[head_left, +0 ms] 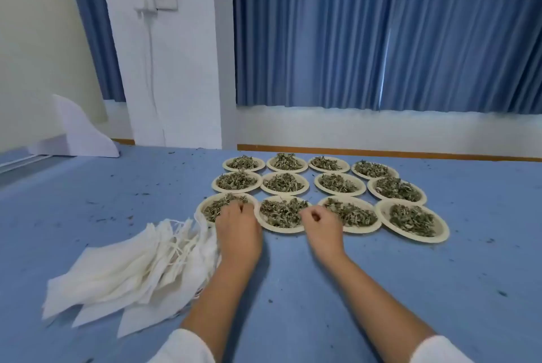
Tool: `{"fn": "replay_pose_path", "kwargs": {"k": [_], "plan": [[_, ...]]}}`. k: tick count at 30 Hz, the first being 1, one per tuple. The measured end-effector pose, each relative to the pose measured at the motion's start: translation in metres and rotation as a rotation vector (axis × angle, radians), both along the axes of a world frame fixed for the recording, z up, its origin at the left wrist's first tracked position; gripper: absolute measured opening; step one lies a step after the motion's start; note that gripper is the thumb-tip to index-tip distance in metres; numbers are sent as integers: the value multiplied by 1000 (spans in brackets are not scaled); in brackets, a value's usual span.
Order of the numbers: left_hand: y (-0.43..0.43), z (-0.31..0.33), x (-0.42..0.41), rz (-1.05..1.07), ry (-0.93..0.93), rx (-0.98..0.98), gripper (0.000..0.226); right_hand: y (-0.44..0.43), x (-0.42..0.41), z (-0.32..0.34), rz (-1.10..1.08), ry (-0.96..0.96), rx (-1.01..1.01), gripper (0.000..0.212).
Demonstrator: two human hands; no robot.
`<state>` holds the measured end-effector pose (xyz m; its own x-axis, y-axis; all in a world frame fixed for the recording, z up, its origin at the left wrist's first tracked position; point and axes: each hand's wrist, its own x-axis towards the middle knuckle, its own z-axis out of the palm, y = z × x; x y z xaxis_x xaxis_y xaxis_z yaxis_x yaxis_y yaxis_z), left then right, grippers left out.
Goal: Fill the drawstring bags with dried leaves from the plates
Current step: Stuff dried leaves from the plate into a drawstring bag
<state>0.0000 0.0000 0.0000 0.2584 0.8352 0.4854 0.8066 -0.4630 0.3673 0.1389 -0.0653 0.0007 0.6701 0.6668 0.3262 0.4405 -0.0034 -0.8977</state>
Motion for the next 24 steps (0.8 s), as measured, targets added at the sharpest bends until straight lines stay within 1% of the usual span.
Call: {"fn": "replay_pose_path", "kwargs": {"k": [1,2,4,7,10,13,17,19,21,24], "plan": [[0,-2,-4,107,93,-8,31,6,-5,-4,36,-47,-39,24],[1,-5,-6,190,86,11,33,10,-9,-6,57,-70,-65,24],[8,-10,-11,293,97,-47,35,19,-22,-12,94,-106,-133,27],[15,-8,-16,294,181,-225,40,31,-31,-22,141,-174,-140,27],[21,-11,-20,195,171,-304,31,41,-39,-28,165,-213,-150,26],[24,-14,-25,131,11,-292,28,46,-44,-34,210,-224,-182,24],[23,-15,-30,83,-354,-253,41,48,-45,-39,244,-223,-213,20],[20,-11,-29,28,-493,-226,37,49,-47,-39,292,-199,-210,20],[18,-6,-26,-51,-628,-209,26,49,-50,-38,351,-126,-225,28],[14,2,-24,-173,-822,-255,23,47,-54,-33,448,76,-198,48]]}}
